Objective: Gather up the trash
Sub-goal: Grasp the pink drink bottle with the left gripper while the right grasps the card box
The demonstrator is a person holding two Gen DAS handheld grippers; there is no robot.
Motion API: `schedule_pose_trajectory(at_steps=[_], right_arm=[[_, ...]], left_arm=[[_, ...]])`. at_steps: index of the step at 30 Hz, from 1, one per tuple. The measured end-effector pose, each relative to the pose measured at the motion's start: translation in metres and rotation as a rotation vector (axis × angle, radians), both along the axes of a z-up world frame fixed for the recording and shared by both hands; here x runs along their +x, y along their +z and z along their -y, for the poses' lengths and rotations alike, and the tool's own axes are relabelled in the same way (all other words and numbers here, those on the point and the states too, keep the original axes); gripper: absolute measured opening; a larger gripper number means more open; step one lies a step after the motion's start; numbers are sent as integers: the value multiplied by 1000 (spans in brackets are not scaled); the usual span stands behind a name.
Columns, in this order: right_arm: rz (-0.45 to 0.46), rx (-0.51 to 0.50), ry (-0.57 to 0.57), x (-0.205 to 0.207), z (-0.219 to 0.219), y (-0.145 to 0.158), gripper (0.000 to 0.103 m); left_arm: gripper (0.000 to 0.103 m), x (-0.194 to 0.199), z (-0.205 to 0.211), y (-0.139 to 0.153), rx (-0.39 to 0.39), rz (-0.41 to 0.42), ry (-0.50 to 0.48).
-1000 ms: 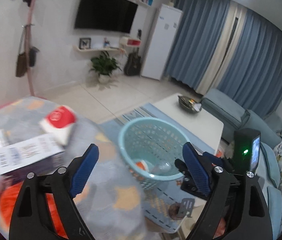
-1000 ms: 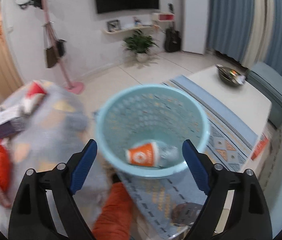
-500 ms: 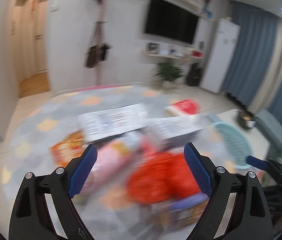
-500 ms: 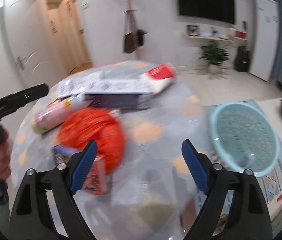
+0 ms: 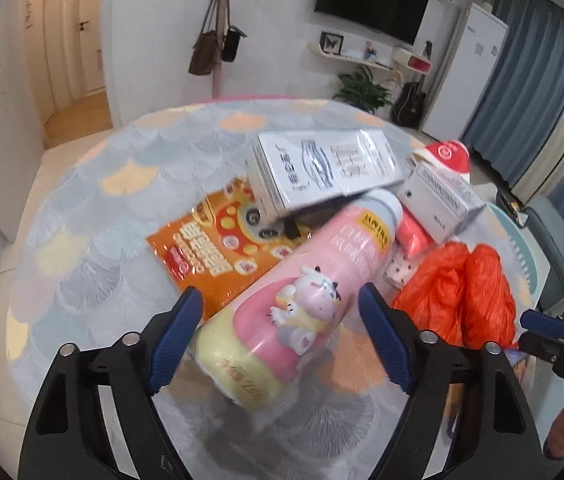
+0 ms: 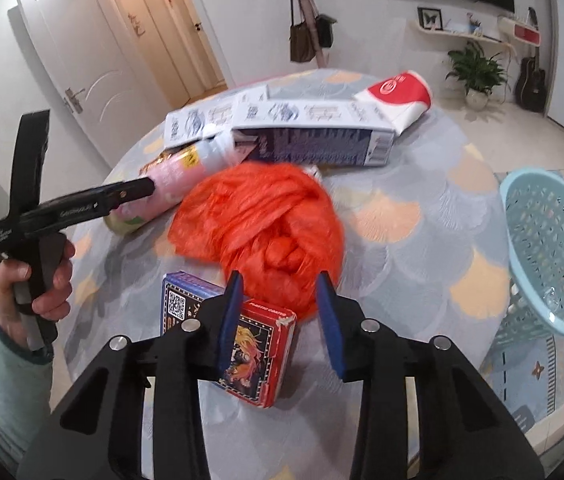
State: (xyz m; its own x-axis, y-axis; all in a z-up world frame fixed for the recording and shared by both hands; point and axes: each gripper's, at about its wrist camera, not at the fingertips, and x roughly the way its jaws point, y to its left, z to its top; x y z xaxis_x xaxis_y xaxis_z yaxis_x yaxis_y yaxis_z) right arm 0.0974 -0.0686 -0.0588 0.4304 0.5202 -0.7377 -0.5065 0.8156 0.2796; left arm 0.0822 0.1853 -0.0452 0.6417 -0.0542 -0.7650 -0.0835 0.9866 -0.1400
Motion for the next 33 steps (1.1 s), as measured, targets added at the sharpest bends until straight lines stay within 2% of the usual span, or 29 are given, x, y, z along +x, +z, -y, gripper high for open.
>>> schedule_pose_trajectory(at_steps=[5, 8, 11, 14, 16, 17, 18, 20, 22, 25, 30, 33], right_arm=[[-28, -22, 61, -27, -6, -9, 34], [-22, -36, 95, -45, -12, -14, 35], [-19, -40, 166, -60, -17, -14, 35], [-28, -31, 223, -66, -21, -11, 36], [28, -60, 218, -66, -22, -4, 56], [55, -61, 215, -65, -22, 0, 77], [70, -49, 229, -64, -22, 3, 83], [79, -41, 301, -60, -28, 4, 83], [114, -92, 369, -57, -38, 2, 83], [165, -132, 420, -56, -47, -1, 89], [165, -151, 470, -62, -54, -12, 89], [182, -202, 472, -69, -62, -23, 89]], left_arm=[[64, -14, 11, 0, -59, -29, -66], [64, -26, 18, -2, -89, -41, -125], [64, -31, 29, -3, -71, -51, -182], [66, -23, 34, -5, -49, -59, -179], [71, -14, 33, -5, -31, -61, -152], [71, -5, 34, -5, -18, -60, -140], [71, 0, 34, -6, -16, -63, -136], [71, 15, 34, -10, -15, -94, -123], [69, 22, 36, -15, -2, -114, -120], [55, 32, 40, -23, -13, -149, -123], [49, 21, 38, -24, -25, -125, -100], [48, 7, 33, -26, -47, -111, -86]])
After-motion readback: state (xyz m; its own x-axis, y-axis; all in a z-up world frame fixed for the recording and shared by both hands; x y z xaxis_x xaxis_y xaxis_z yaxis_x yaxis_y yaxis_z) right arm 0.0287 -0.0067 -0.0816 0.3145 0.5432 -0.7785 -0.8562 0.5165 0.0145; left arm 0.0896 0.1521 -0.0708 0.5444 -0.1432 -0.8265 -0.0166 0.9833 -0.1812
